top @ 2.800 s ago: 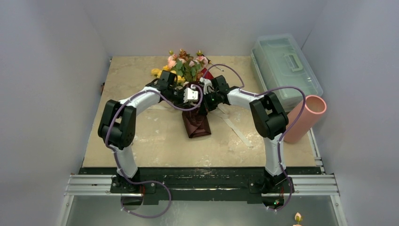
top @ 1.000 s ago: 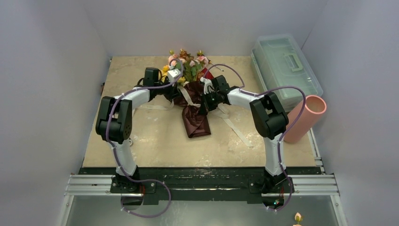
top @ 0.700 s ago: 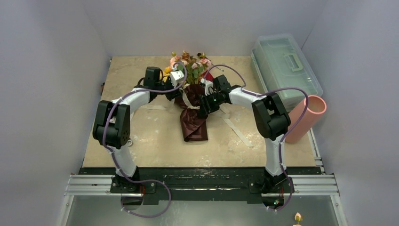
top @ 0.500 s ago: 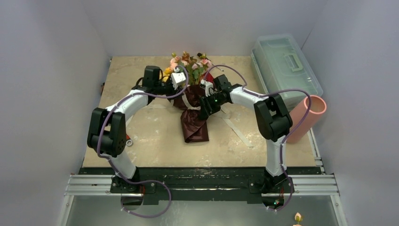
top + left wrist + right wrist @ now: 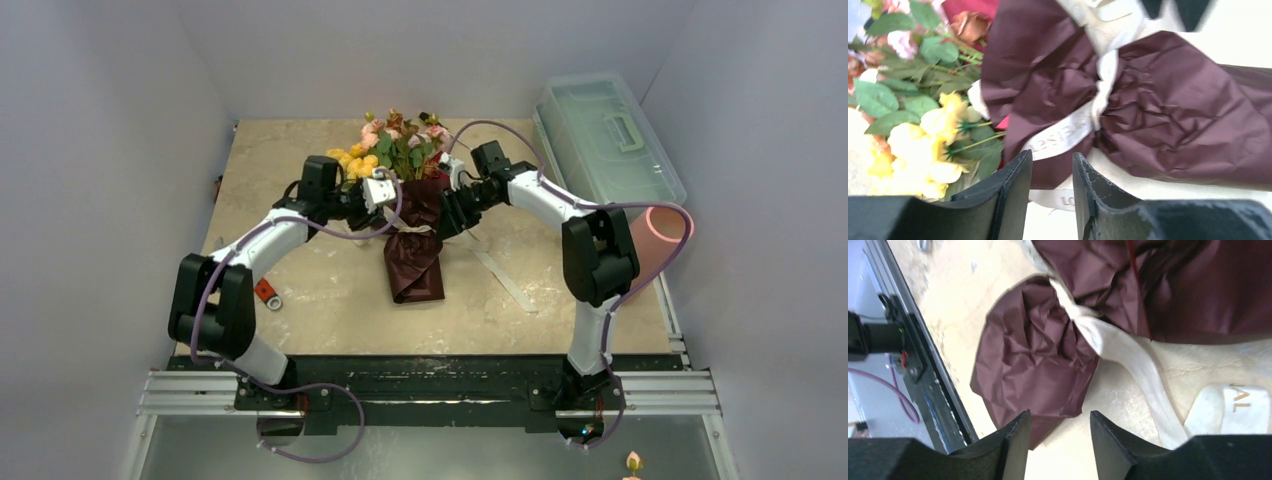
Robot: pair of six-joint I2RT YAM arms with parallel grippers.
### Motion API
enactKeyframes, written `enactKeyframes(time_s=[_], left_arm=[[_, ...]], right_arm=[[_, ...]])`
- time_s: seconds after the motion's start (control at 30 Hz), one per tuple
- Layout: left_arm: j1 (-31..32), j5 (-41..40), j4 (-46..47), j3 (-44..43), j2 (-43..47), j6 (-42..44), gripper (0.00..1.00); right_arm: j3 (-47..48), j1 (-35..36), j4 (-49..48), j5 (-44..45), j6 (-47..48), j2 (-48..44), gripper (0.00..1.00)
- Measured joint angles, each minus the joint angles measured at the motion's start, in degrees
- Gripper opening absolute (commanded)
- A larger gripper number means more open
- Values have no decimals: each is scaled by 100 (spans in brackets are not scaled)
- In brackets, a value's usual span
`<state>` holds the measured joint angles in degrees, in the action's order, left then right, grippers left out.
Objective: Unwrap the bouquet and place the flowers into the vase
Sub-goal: Untie the ribbon from the wrapping paper.
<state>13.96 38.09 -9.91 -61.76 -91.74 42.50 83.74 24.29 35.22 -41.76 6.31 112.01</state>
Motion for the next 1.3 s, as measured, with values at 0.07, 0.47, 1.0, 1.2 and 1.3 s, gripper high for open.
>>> enactKeyframes(time_s=[0.07, 0.47, 1.0, 1.2, 1.3], left_arm=[[190, -66, 13, 304, 297, 190, 30], [835, -146, 313, 527, 94, 682, 21], [938, -345, 793, 496, -586, 756, 21], [940, -426, 957, 496, -603, 756, 22], [944, -439, 962, 496, -675, 772, 21]], right_arm=[[184, -28, -42, -13, -155, 7, 46], [1235, 243, -575, 68, -1056, 669, 40], [1237, 494, -584, 516, -1281, 1150, 38], [1233, 494, -625, 634, -1349, 1150, 40], [1233, 494, -654, 629, -1432, 1150, 38]])
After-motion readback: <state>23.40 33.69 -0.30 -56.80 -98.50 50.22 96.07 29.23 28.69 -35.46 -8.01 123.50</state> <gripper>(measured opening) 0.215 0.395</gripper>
